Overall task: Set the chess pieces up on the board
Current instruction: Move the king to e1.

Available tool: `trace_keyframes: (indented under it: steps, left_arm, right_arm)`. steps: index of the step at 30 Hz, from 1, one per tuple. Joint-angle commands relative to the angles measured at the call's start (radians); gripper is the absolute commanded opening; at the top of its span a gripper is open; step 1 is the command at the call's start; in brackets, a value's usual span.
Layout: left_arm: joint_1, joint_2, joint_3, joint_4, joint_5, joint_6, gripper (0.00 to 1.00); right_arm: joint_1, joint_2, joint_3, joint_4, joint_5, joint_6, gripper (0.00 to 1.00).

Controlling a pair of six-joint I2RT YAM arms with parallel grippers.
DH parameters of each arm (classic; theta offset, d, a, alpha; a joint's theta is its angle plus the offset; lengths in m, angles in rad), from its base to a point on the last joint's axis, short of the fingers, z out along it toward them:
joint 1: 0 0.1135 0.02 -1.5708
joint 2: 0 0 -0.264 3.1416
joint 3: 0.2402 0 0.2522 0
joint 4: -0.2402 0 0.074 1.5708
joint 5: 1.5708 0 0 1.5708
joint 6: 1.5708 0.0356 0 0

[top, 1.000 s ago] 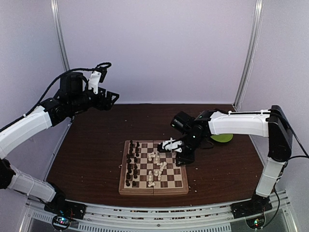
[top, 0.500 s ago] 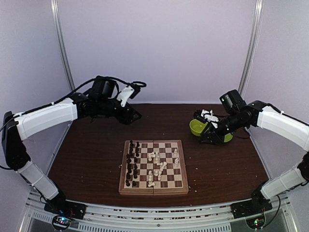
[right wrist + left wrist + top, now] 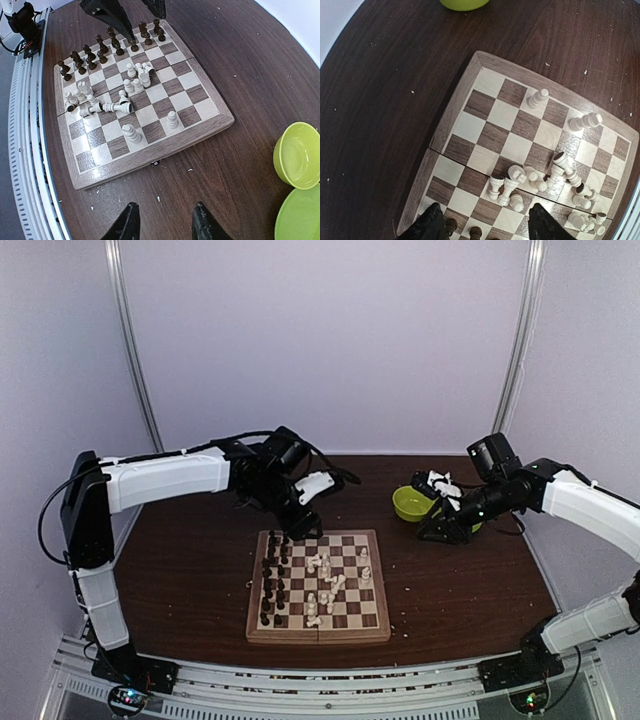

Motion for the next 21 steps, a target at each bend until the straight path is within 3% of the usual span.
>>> trace_keyframes:
  steps: [1,21]
  left_arm:
    - [-0.019,0.057,0.108,-0.045,-0.009,-0.012,0.59]
    - [-0.027,0.290,0.300,-0.052,-0.014,-0.118,0.58]
  right_arm:
    - [-0.004,-0.037,0.009,-0.005,-0.004,-0.029,0.36]
    - [-0.001,-0.043,0.003,-0.011,0.026,-0.056,0.35]
